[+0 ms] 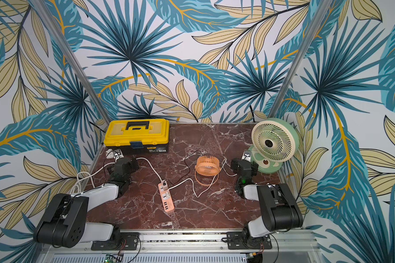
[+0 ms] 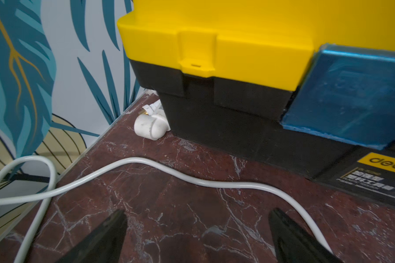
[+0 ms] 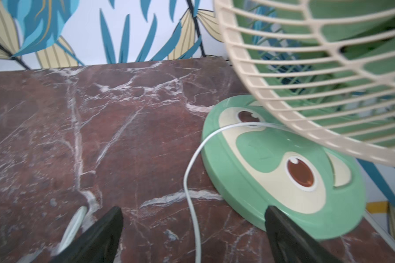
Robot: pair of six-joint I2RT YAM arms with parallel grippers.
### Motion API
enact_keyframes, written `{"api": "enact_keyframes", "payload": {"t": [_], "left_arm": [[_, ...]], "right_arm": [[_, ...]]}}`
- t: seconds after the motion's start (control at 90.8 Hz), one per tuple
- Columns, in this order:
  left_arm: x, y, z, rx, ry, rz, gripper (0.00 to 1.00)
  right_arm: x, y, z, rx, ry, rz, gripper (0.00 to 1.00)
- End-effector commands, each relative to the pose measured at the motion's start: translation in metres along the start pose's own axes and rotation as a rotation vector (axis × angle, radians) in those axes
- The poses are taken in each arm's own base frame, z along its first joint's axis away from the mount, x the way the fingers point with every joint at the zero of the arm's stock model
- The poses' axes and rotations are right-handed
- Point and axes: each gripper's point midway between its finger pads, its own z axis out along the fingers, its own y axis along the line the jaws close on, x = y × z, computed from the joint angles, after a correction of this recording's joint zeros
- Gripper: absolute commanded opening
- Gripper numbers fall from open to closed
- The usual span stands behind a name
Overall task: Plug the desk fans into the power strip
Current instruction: Reset both arms
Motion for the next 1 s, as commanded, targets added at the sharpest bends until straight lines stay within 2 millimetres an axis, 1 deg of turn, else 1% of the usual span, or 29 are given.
{"api": "enact_keyframes", "payload": {"t": [0.0,0.099,0.253,0.353,0.43,0.485,0.551,0.606,0.65,0.672,0.716,0.76,0.771,0.782,0.815,0.837,0.859,0.903,0.925,0.958,0.992], "left_arm": [[-0.018,-0.009,-0.004,0.072,-0.061,-0.022,1.00],[-0.019,-0.007,-0.010,0.085,-0.092,-0.035,1.00],[-0.024,0.012,-0.020,0.009,-0.133,-0.048,1.00],[-0.030,0.031,-0.023,-0.097,-0.181,-0.033,1.00],[-0.034,0.033,-0.021,-0.107,-0.199,-0.031,1.00],[-0.036,0.028,-0.016,-0.089,-0.209,-0.011,1.00],[-0.031,0.021,-0.007,-0.069,-0.220,0.017,1.00],[-0.035,0.011,0.000,-0.038,-0.234,0.035,1.00],[-0.035,-0.004,0.004,0.029,-0.197,0.085,1.00],[-0.031,-0.013,0.006,0.074,-0.166,0.117,1.00],[-0.026,-0.030,0.010,0.157,-0.162,0.172,1.00],[-0.016,-0.044,0.008,0.242,-0.155,0.214,1.00],[-0.018,-0.046,0.008,0.252,-0.166,0.211,1.00],[-0.016,-0.045,0.009,0.250,-0.178,0.210,1.00],[-0.024,-0.040,0.007,0.226,-0.249,0.174,1.00],[-0.022,-0.037,0.006,0.221,-0.262,0.167,1.00],[-0.016,-0.036,0.007,0.219,-0.239,0.170,1.00],[-0.019,-0.037,0.008,0.219,-0.203,0.177,1.00],[-0.015,-0.038,0.009,0.217,-0.173,0.187,1.00],[-0.018,-0.039,0.008,0.217,-0.201,0.190,1.00],[-0.017,-0.040,0.007,0.215,-0.215,0.199,1.00]], "right_arm": [[-0.020,0.017,-0.001,-0.105,-0.079,-0.012,0.99],[-0.020,0.017,-0.002,-0.106,-0.080,-0.011,0.99],[-0.021,0.017,-0.002,-0.106,-0.081,-0.011,1.00],[-0.021,0.017,-0.002,-0.105,-0.081,-0.011,1.00],[-0.021,0.017,-0.002,-0.106,-0.082,-0.011,0.99],[-0.021,0.017,-0.002,-0.107,-0.083,-0.011,1.00],[-0.021,0.017,-0.002,-0.106,-0.082,-0.011,1.00],[-0.021,0.017,-0.002,-0.106,-0.082,-0.010,1.00],[-0.021,0.017,-0.002,-0.106,-0.081,-0.011,1.00],[-0.021,0.017,-0.002,-0.106,-0.082,-0.010,1.00],[-0.020,0.017,-0.002,-0.106,-0.080,-0.012,1.00],[-0.021,0.017,-0.002,-0.106,-0.082,-0.010,0.99],[-0.021,0.017,-0.002,-0.107,-0.081,-0.011,0.99],[-0.020,0.017,-0.002,-0.107,-0.081,-0.012,0.99],[-0.021,0.017,-0.002,-0.106,-0.082,-0.010,1.00],[-0.021,0.017,-0.002,-0.107,-0.082,-0.011,1.00],[-0.021,0.017,-0.002,-0.106,-0.082,-0.010,0.99],[-0.021,0.017,-0.002,-0.106,-0.083,-0.010,0.99],[-0.021,0.017,-0.002,-0.107,-0.083,-0.010,0.99],[-0.021,0.017,-0.002,-0.106,-0.082,-0.010,1.00],[-0.021,0.017,-0.002,-0.107,-0.083,-0.010,0.99]]}}
